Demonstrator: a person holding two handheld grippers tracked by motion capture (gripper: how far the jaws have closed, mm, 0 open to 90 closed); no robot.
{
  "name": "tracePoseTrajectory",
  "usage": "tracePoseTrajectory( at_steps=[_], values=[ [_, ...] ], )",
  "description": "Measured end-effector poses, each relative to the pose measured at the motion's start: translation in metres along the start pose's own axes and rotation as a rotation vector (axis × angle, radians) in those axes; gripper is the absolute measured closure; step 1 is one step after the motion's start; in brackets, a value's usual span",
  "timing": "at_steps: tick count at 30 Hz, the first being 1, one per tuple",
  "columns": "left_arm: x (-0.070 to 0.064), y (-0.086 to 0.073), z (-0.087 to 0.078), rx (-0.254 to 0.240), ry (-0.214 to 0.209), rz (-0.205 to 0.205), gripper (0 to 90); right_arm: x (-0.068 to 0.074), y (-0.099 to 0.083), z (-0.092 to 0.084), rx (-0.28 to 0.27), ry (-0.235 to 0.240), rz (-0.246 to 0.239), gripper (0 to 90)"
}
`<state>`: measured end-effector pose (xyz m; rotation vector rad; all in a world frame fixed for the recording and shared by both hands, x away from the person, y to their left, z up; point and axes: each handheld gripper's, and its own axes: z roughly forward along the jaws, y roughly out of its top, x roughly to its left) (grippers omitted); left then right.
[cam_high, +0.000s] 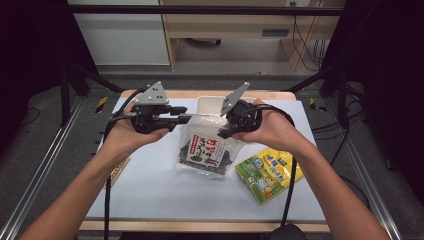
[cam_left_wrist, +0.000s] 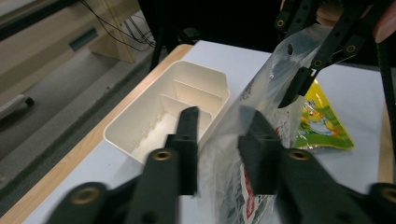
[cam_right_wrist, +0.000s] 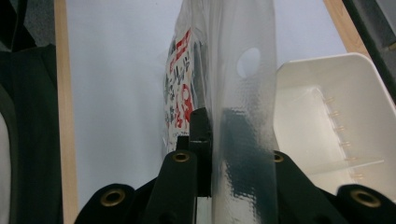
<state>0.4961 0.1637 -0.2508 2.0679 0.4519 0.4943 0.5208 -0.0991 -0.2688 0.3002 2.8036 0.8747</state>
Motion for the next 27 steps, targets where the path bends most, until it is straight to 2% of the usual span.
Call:
tracePoseTrajectory(
  at_steps=[1,2,5,6,7,8,9,11,12,13,14,16,18,19,20,21,22,25,26,27],
  values=[
    [-0.001,-0.005,-0.005,-0.033,0.029,-0.021,47.3,-0.001,0.0,-0.003,-0.002,0.0,0.026,82.5],
    [-0.001,-0.009,-0.008,-0.042,0.042,-0.028,45.4,-0.002,0.0,-0.005,-0.005,0.001,0.044,82.6],
    [-0.003,-0.021,-0.015,-0.067,0.092,-0.058,32.5,-0.003,-0.002,-0.011,-0.005,-0.005,0.077,82.7],
    [-0.003,-0.021,-0.015,-0.067,0.092,-0.058,29.0,-0.003,-0.002,-0.011,-0.005,-0.005,0.077,82.7],
    [-0.003,-0.032,-0.017,-0.063,0.106,-0.086,26.6,-0.004,-0.003,-0.015,-0.001,-0.017,0.102,82.8],
    [-0.003,-0.032,-0.017,-0.063,0.106,-0.086,24.6,-0.006,-0.004,-0.017,-0.004,-0.027,0.109,82.8],
    [-0.004,-0.044,-0.017,-0.046,0.12,-0.106,22.1,-0.007,-0.004,-0.02,-0.008,-0.035,0.128,82.8],
    [-0.004,-0.05,-0.017,-0.027,0.131,-0.106,17.2,-0.009,-0.005,-0.023,-0.009,-0.044,0.142,82.8],
    [-0.006,-0.061,-0.015,-0.009,0.151,-0.127,14.8,-0.012,-0.006,-0.028,-0.016,-0.056,0.168,82.9],
    [-0.006,-0.061,-0.015,-0.009,0.151,-0.127,13.5,-0.014,-0.006,-0.032,-0.019,-0.063,0.178,82.9],
    [-0.008,-0.073,-0.011,0.006,0.161,-0.141,12.5,-0.016,-0.007,-0.036,-0.027,-0.069,0.185,82.9],
    [-0.01,-0.083,-0.007,0.027,0.17,-0.14,10.9,-0.019,-0.007,-0.043,-0.046,-0.08,0.216,83.1],
    [-0.011,-0.089,-0.005,0.033,0.17,-0.145,10.6,-0.021,-0.006,-0.047,-0.058,-0.089,0.225,83.1],
    [-0.013,-0.101,-0.001,0.044,0.167,-0.15,10.0,-0.024,-0.005,-0.055,-0.072,-0.104,0.241,83.2],
    [-0.013,-0.101,-0.001,0.044,0.167,-0.15,9.9,-0.024,-0.005,-0.055,-0.072,-0.104,0.241,83.2],
    [-0.015,-0.113,0.003,0.066,0.173,-0.164,9.6,-0.028,-0.004,-0.063,-0.089,-0.124,0.258,83.2],
    [-0.015,-0.113,0.003,0.066,0.173,-0.164,9.4,-0.03,-0.003,-0.067,-0.095,-0.135,0.263,83.2],
    [-0.018,-0.134,0.01,0.075,0.177,-0.201,9.3,-0.034,-0.002,-0.073,-0.105,-0.159,0.277,83.2],
    [-0.02,-0.151,0.014,0.082,0.191,-0.227,8.6,-0.038,-0.001,-0.078,-0.11,-0.182,0.286,83.3],
    [-0.021,-0.16,0.015,0.083,0.197,-0.246,8.6,-0.04,-0.001,-0.08,-0.111,-0.192,0.287,83.4]
  ],
)
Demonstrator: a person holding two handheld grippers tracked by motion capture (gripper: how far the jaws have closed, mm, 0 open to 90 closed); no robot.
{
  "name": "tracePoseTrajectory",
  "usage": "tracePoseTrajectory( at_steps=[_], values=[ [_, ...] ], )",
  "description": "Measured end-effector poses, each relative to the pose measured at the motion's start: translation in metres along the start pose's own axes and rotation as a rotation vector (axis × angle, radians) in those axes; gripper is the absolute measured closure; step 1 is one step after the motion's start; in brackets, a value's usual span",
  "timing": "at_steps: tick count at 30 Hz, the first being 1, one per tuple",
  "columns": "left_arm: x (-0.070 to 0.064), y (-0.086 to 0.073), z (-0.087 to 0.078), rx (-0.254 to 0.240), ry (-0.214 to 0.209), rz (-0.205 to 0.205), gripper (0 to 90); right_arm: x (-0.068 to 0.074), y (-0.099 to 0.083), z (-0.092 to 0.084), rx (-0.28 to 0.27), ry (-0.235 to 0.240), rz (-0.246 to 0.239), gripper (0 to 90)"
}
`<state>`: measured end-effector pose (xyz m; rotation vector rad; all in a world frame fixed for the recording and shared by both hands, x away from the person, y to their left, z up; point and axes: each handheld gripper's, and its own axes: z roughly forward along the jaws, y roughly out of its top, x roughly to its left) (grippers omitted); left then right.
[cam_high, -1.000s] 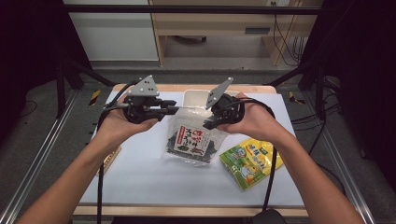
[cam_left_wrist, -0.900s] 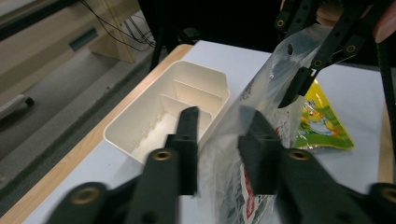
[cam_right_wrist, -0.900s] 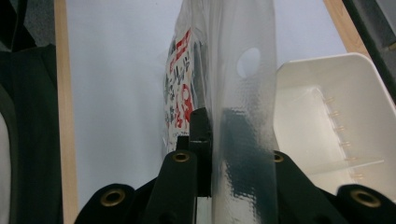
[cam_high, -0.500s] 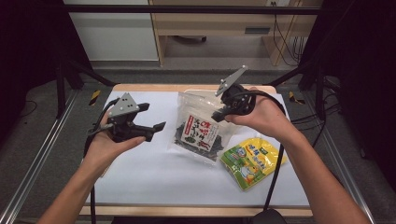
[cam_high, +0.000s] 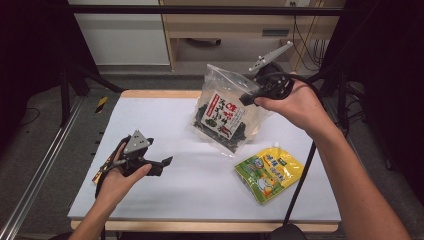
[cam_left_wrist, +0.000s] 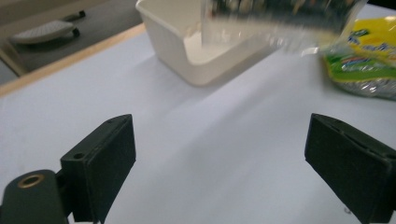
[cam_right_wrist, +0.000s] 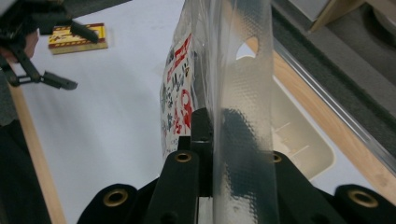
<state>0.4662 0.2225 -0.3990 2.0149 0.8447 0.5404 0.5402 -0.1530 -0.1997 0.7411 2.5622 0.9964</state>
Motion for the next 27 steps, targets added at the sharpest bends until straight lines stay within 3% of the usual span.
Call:
tracePoseTrajectory(
  at_steps=[2,4,7,8,12,27],
  values=[
    [0.003,-0.019,0.005,-0.002,-0.002,-0.068,8.6,-0.004,0.003,-0.001,-0.004,-0.021,0.019,83.5],
    [0.006,-0.029,0.01,0.057,0.006,-0.061,8.6,-0.009,0.007,0.0,-0.001,-0.037,0.031,83.5],
    [0.009,-0.038,0.013,0.061,0.028,-0.079,8.6,-0.015,0.013,0.001,0.006,-0.06,0.039,83.5],
    [0.011,-0.045,0.017,0.066,0.036,-0.108,8.6,-0.016,0.015,0.001,0.007,-0.066,0.045,83.5],
    [0.013,-0.048,0.021,0.098,0.059,-0.091,8.6,-0.024,0.024,0.005,0.013,-0.097,0.059,83.5],
    [0.02,-0.05,0.016,0.085,0.062,-0.128,8.6,-0.052,0.045,0.028,0.01,-0.154,0.117,83.6]
  ],
)
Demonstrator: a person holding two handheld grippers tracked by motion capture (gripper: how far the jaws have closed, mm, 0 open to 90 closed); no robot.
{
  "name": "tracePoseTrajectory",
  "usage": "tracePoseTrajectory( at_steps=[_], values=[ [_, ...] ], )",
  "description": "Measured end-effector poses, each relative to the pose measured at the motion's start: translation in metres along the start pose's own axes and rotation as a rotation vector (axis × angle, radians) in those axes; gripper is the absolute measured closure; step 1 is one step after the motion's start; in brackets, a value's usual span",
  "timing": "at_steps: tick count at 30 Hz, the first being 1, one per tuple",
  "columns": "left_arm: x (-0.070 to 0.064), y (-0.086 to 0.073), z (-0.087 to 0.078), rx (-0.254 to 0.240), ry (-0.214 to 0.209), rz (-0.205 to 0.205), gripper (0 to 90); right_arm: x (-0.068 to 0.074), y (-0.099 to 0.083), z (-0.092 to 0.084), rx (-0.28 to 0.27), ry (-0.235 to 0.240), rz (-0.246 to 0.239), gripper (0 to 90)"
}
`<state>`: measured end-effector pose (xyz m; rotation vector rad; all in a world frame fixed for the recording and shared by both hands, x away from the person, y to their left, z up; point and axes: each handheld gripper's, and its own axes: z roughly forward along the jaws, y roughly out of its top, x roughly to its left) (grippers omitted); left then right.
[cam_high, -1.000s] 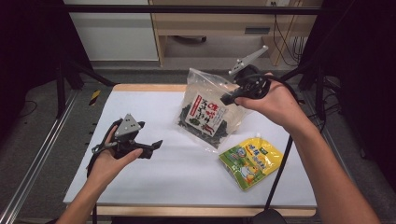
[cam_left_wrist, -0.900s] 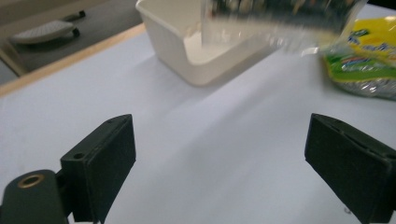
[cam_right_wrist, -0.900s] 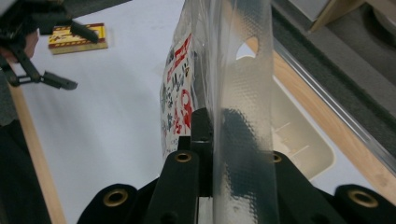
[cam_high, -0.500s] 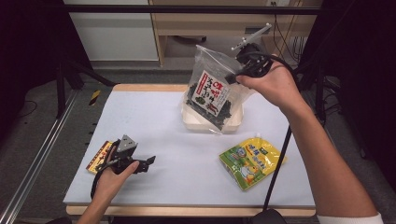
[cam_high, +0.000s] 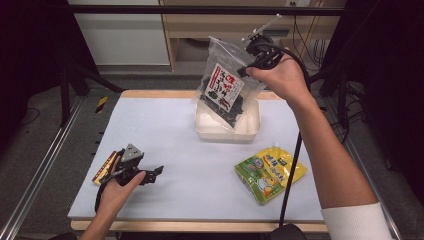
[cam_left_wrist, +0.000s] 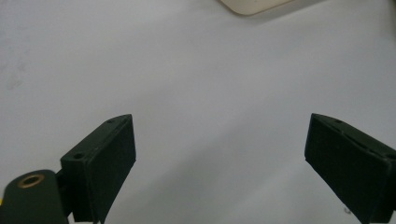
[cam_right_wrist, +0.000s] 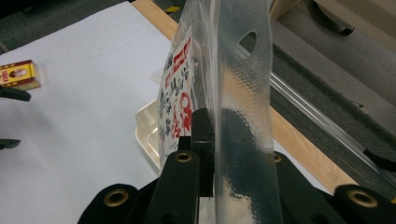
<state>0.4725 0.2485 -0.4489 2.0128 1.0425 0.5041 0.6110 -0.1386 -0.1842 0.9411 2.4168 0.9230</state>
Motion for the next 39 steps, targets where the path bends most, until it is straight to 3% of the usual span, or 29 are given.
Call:
tracePoseTrajectory(
  at_steps=[14,39],
  values=[
    [0.001,0.0,0.0,0.005,-0.006,-0.006,8.6,-0.021,-0.001,0.018,-0.016,-0.016,0.057,83.7],
    [0.0,-0.001,0.001,0.008,-0.009,-0.004,8.6,-0.027,-0.012,0.041,-0.006,-0.002,0.097,83.7]
  ],
)
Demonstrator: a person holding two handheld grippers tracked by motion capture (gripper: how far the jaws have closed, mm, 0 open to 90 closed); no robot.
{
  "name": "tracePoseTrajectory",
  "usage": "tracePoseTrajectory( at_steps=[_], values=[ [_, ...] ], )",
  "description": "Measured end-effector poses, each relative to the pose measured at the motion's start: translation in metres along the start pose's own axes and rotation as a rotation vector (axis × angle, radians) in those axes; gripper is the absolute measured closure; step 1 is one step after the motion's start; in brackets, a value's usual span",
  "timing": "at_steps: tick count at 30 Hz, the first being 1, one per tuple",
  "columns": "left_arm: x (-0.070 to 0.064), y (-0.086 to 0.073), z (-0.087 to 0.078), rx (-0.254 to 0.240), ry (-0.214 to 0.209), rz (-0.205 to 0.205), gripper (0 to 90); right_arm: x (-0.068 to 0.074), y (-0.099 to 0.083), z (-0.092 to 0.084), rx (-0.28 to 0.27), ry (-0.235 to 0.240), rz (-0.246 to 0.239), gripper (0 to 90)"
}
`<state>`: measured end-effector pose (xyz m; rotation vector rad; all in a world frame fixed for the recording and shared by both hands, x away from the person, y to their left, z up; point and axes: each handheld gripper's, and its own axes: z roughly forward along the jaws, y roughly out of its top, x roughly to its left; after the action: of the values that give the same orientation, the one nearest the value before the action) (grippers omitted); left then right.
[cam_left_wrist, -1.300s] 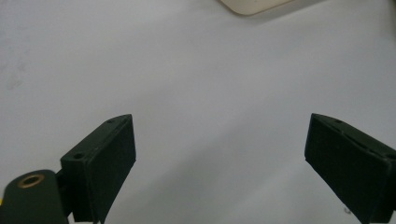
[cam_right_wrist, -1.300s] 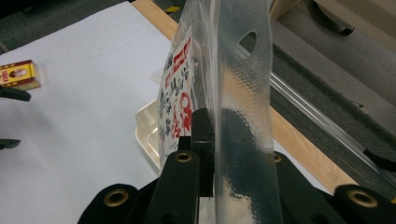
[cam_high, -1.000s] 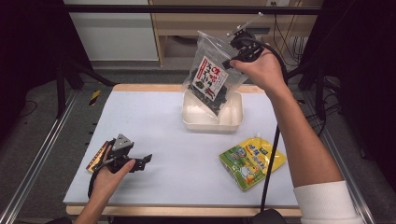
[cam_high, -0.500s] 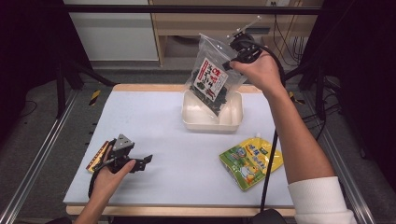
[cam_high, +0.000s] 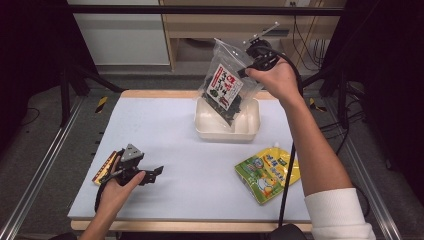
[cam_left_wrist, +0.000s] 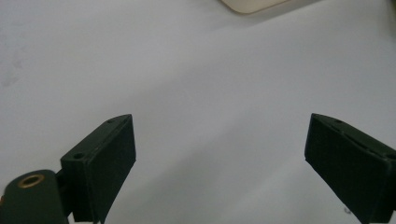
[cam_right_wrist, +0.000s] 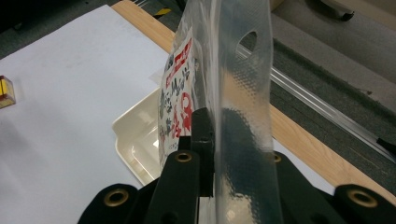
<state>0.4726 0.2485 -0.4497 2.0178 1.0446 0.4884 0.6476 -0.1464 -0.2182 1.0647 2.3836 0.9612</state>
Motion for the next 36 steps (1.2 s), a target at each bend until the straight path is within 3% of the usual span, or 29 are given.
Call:
tracePoseTrajectory(
  at_steps=[14,36],
  values=[
    [-0.001,0.0,0.001,0.004,-0.002,0.005,8.6,-0.003,-0.005,0.002,0.006,0.001,0.015,83.5],
    [-0.001,0.0,0.001,0.007,-0.004,0.004,8.6,0.001,-0.013,0.029,0.036,0.036,0.033,83.0]
  ],
)
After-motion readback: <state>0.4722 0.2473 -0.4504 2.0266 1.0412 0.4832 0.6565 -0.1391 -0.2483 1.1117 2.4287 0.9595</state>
